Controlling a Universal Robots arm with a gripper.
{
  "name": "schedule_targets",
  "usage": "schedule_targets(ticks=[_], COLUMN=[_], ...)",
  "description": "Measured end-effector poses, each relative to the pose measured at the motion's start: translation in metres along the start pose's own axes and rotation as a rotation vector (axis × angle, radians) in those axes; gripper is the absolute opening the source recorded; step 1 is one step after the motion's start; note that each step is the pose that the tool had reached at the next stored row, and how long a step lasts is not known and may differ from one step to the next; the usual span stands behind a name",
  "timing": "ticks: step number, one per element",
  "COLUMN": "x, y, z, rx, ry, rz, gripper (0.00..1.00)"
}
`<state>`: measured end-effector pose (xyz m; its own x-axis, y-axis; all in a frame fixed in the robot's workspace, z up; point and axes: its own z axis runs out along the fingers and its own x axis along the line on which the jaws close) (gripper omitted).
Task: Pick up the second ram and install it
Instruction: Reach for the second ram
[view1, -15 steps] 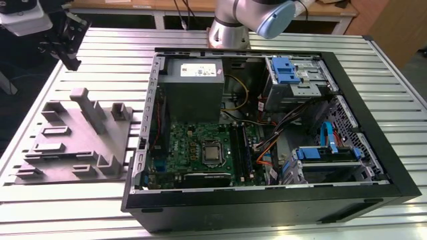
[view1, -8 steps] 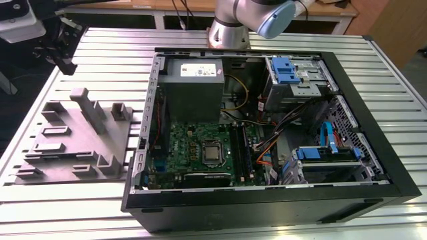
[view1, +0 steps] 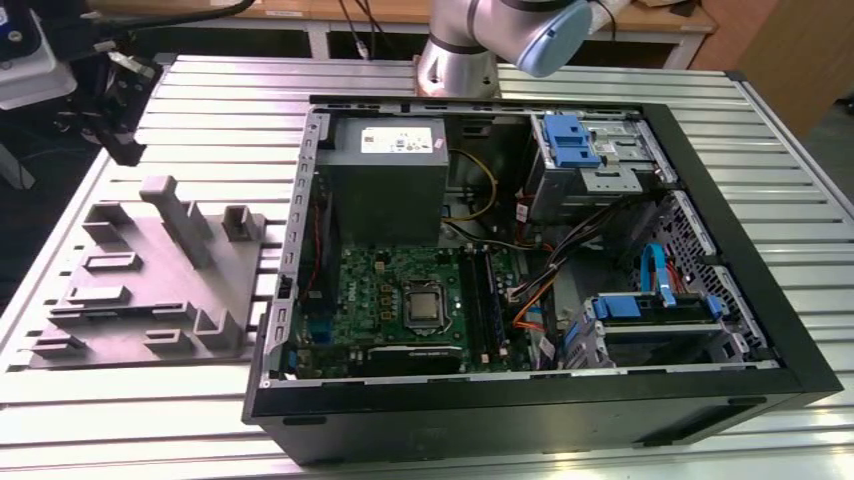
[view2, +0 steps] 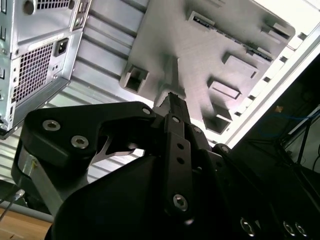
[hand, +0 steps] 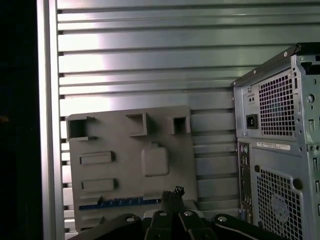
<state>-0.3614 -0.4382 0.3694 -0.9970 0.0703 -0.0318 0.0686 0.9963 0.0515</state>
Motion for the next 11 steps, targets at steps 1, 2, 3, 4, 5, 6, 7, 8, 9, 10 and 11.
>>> schedule_targets(ticks=[1,2,3,4,5,6,7,8,9,10,11], x=[0.0006,0.0013,0.0019,0.0026,0.0034,0.0040,0.0048,0.0056,0.0064,0.0072,0.0082], y=[-0.0018,-0.0037,-0.0055,-0.0073,-0.0089,-0.0104,-0.0119,-0.0133,-0.0148,-0.0162,-0.0177], z=[0.0005,0.0011,0.0016,0.0022,0.0029,0.0035,0.0042,0.0050,0.0057,0.0065,0.0074], rx=[-0.0001,0.0000,0.0001,0.0000,0.0000,0.0000,0.0000,0.0000,0.0000,0.0001,0.0000], ry=[0.0000,0.0000,0.0001,0.0000,0.0000,0.0000,0.0000,0.0000,0.0001,0.0001,0.0000], rz=[0.000,0.000,0.000,0.000,0.000,0.000,0.000,0.000,0.000,0.000,0.000], gripper=[0.10,0.10,0.10,0.10,0.10,0.10,0.10,0.10,0.10,0.10,0.10])
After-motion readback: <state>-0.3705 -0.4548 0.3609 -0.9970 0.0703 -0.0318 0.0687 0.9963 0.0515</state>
